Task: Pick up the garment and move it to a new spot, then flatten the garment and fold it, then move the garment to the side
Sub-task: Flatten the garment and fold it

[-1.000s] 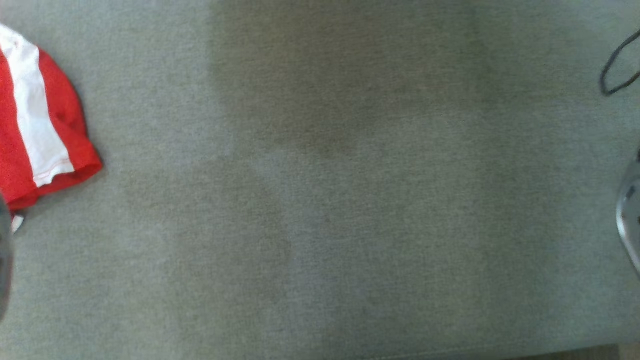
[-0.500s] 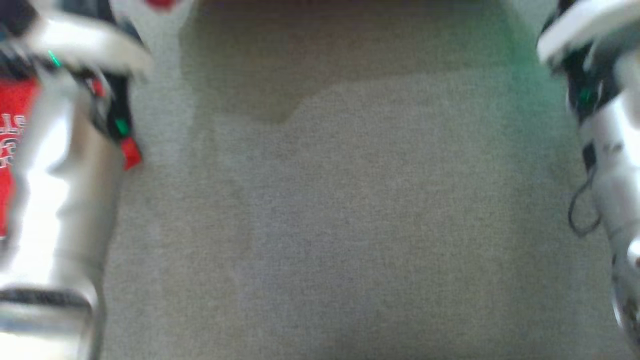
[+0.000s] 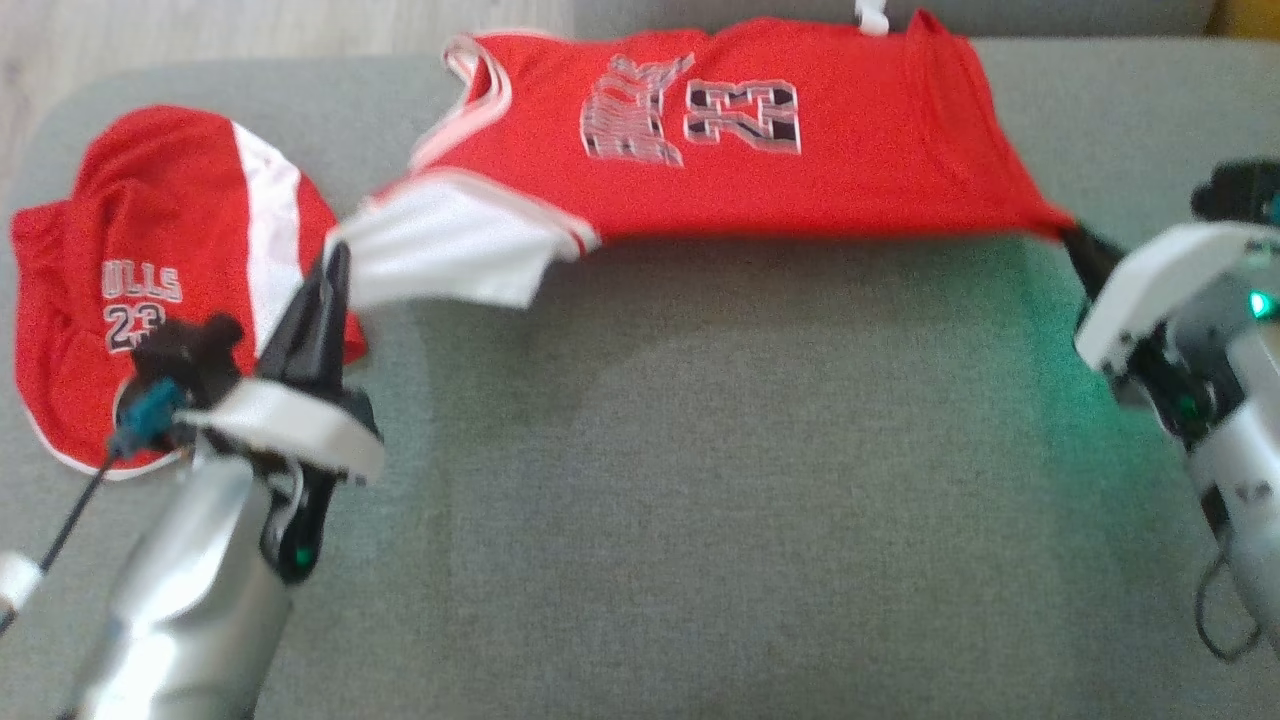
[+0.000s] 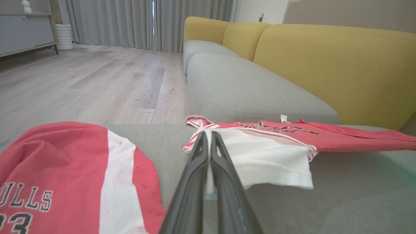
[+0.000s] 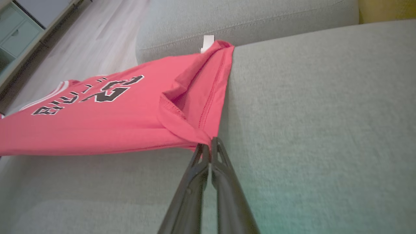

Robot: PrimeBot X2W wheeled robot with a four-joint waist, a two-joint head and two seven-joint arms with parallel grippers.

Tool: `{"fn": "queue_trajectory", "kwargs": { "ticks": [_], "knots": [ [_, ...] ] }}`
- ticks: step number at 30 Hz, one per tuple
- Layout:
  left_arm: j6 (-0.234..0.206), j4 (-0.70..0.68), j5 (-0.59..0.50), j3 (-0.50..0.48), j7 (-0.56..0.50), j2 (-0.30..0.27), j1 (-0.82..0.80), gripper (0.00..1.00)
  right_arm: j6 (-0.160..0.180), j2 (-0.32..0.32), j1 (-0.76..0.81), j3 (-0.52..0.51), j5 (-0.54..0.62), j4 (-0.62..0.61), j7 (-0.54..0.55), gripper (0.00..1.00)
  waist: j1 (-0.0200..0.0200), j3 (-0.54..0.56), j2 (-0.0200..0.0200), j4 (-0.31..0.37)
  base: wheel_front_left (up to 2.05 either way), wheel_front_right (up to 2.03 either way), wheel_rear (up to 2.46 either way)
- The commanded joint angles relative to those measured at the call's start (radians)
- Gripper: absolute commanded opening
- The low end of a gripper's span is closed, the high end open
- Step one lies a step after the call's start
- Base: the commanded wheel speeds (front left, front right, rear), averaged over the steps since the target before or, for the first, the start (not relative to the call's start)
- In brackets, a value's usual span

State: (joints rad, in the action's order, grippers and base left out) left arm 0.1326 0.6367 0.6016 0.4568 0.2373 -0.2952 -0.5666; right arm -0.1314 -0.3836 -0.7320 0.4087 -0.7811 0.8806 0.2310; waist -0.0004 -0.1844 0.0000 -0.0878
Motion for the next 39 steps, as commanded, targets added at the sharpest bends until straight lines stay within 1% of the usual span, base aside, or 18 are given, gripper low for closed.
{"fn": "queue_trajectory", "kwargs": {
  "ticks": [1,2,3,5,8,17,22,26,29,32,39],
  "knots": [
    [-0.003,-0.040,0.002,-0.035,0.001,-0.056,-0.013,0.00,0.001,-0.034,0.020,0.015,-0.014,-0.033,0.009,0.00,0.0004,0.028,0.0000,-0.010,0.00,0.00,0.00],
    [-0.007,-0.079,0.002,-0.023,-0.014,-0.067,0.037,0.00,0.001,-0.055,0.060,0.038,-0.041,-0.063,0.037,0.00,0.0004,0.048,0.0000,-0.012,0.00,0.00,0.00],
    [-0.007,-0.079,0.002,-0.023,-0.014,-0.067,0.037,0.00,0.001,-0.055,0.060,0.038,-0.041,-0.063,0.037,0.00,0.0004,0.048,0.0000,-0.012,0.00,0.00,0.00],
    [-0.014,-0.121,0.004,-0.015,-0.028,-0.076,0.086,0.00,0.001,-0.078,0.100,0.059,-0.061,-0.094,0.054,0.00,0.0004,0.067,0.0000,-0.012,0.00,0.00,0.00],
    [-0.036,-0.190,0.006,-0.005,-0.047,-0.089,0.159,0.00,0.001,-0.105,0.157,0.080,-0.093,-0.138,0.070,0.00,0.0004,0.098,0.0000,-0.009,0.00,0.00,0.00],
    [-0.132,-0.414,0.011,0.017,-0.096,-0.123,0.391,0.00,0.001,-0.171,0.354,0.101,-0.185,-0.279,0.103,0.00,0.0004,0.196,0.0000,0.018,0.00,0.00,0.00],
    [-0.195,-0.550,0.013,0.015,-0.131,-0.151,0.491,0.00,0.001,-0.206,0.467,0.079,-0.221,-0.368,0.112,0.00,0.0004,0.207,0.0000,0.026,0.00,0.00,0.00],
    [-0.230,-0.635,0.019,0.005,-0.155,-0.174,0.540,0.00,0.001,-0.217,0.524,0.048,-0.225,-0.439,0.119,0.00,0.0004,0.202,0.0000,0.033,0.00,0.00,0.00],
    [-0.240,-0.670,0.016,0.008,-0.175,-0.184,0.542,0.00,0.001,-0.212,0.537,0.017,-0.210,-0.470,0.126,0.00,0.0004,0.188,0.0000,0.038,0.00,0.00,0.00],
    [-0.239,-0.686,0.012,0.010,-0.192,-0.190,0.520,0.00,0.001,-0.197,0.530,-0.016,-0.181,-0.487,0.135,0.00,0.0004,0.170,0.0000,0.038,0.00,0.00,0.00],
    [-0.229,-0.663,-0.002,-0.003,-0.214,-0.206,0.419,0.00,0.001,-0.150,0.472,-0.089,-0.112,-0.511,0.172,0.00,0.0004,0.119,0.0000,0.035,0.00,0.00,0.00]
  ]
}}
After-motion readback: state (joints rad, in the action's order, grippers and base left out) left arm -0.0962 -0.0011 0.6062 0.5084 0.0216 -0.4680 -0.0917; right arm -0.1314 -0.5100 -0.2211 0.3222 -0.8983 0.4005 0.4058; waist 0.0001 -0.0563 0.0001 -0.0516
